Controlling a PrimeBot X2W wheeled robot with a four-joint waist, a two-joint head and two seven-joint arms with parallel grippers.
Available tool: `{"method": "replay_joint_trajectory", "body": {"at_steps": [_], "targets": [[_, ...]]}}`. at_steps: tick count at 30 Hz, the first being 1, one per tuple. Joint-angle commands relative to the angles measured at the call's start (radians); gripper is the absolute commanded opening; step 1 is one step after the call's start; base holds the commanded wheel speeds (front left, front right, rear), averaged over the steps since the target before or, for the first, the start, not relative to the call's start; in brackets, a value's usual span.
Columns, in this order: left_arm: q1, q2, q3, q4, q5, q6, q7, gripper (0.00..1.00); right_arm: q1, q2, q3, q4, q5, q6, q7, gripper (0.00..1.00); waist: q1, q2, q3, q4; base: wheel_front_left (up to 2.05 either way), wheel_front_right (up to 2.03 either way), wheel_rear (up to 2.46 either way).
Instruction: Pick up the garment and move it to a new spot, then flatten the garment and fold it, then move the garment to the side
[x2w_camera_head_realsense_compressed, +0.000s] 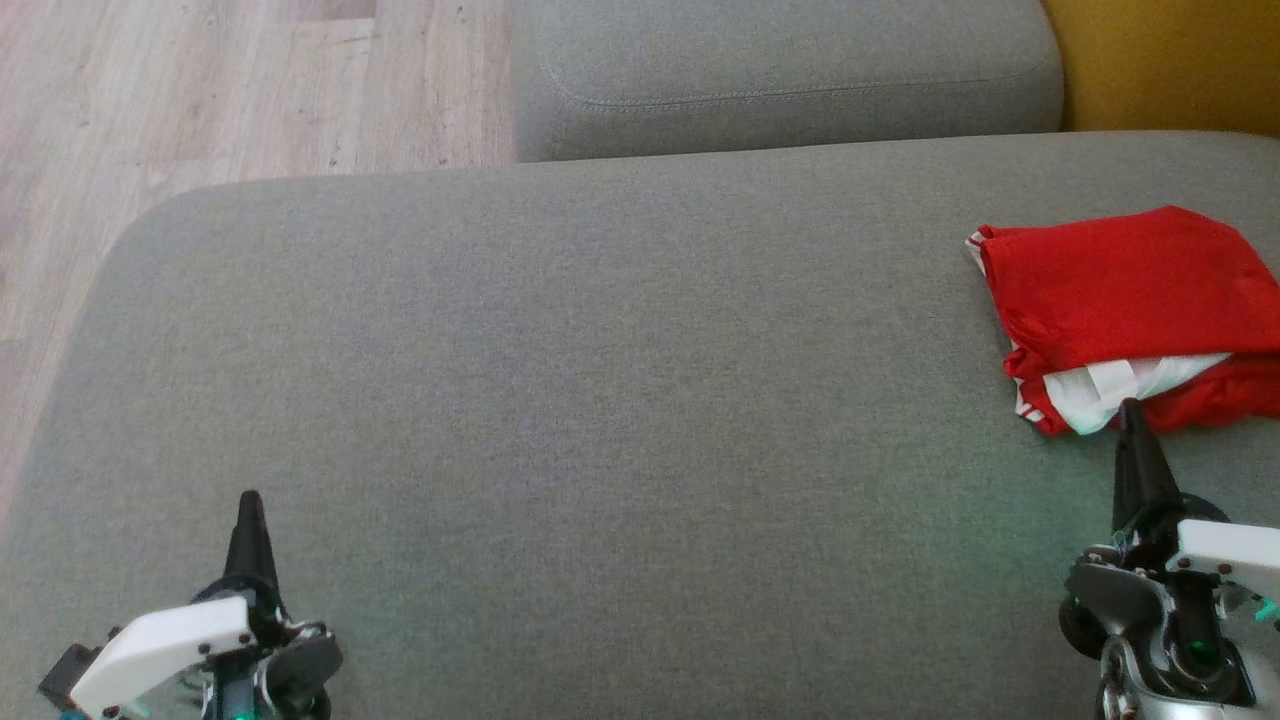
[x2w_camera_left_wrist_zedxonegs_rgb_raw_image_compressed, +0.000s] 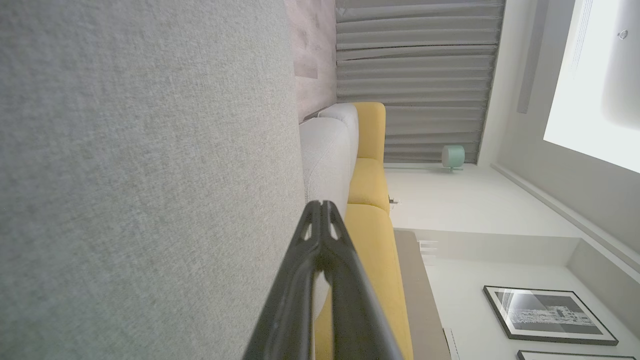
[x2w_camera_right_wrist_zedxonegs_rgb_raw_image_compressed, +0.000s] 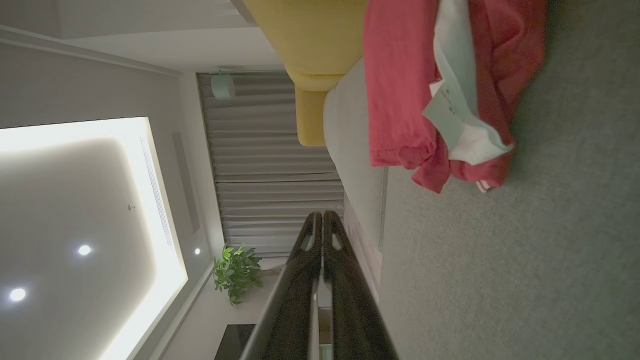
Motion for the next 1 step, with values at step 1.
{"method": "replay_joint_trajectory", "body": {"at_steps": [1], "targets": [[-0.052,0.006,0.042,-0.037,-0.005,-0.007,0.007,0.0,-0.018,-0.006,0.02,-0.04,0.007,-0.001,0.006,0.0,0.0,0.0,0.0,0.0,0.0,0.0,0.0]]}}
